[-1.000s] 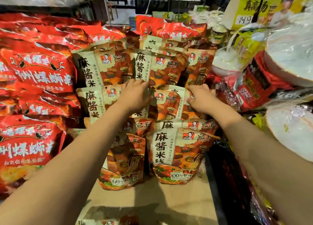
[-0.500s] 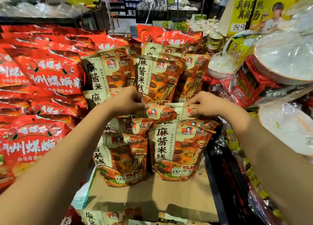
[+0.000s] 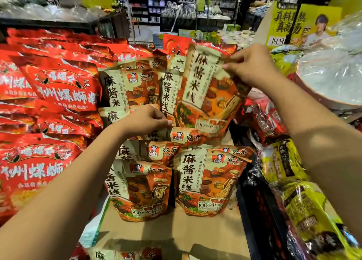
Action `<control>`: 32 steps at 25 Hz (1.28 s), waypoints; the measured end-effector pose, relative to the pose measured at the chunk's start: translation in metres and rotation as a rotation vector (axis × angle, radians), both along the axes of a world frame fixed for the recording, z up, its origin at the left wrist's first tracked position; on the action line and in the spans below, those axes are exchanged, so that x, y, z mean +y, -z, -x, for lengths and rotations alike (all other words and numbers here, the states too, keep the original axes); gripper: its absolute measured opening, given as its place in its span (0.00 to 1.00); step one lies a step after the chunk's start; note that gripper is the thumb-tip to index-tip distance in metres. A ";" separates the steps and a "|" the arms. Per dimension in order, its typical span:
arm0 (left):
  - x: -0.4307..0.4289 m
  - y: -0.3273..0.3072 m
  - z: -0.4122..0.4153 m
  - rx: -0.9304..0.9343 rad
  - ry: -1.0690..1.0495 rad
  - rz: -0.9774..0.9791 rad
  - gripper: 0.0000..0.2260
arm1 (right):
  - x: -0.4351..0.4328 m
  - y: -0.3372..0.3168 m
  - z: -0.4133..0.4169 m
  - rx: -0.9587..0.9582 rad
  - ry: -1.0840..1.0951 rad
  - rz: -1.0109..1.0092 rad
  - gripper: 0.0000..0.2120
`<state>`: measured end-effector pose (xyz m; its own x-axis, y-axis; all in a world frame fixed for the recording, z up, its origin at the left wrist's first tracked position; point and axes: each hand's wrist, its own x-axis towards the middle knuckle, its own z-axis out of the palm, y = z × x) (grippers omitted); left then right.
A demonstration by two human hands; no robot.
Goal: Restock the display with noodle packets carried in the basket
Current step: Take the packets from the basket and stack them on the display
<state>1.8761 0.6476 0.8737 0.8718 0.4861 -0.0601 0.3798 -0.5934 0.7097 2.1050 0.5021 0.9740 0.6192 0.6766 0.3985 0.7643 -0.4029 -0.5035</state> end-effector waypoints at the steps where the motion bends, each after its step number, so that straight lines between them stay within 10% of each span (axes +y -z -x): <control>1: 0.001 0.001 -0.002 0.001 -0.011 -0.001 0.12 | 0.005 -0.006 0.002 -0.052 0.017 -0.043 0.13; 6: 0.003 0.005 -0.005 -0.015 -0.057 0.002 0.09 | 0.020 0.042 0.033 -0.328 -0.118 0.169 0.13; 18: -0.002 0.014 0.003 -0.027 -0.077 -0.017 0.05 | 0.030 0.055 0.012 -0.060 -0.103 0.418 0.16; 29: -0.009 0.023 -0.007 -0.131 -0.148 0.140 0.06 | 0.026 0.078 0.011 -0.079 -0.059 0.252 0.11; 32: -0.012 0.024 -0.016 -0.160 -0.131 0.184 0.06 | 0.005 0.075 0.009 -0.126 -0.016 -0.087 0.13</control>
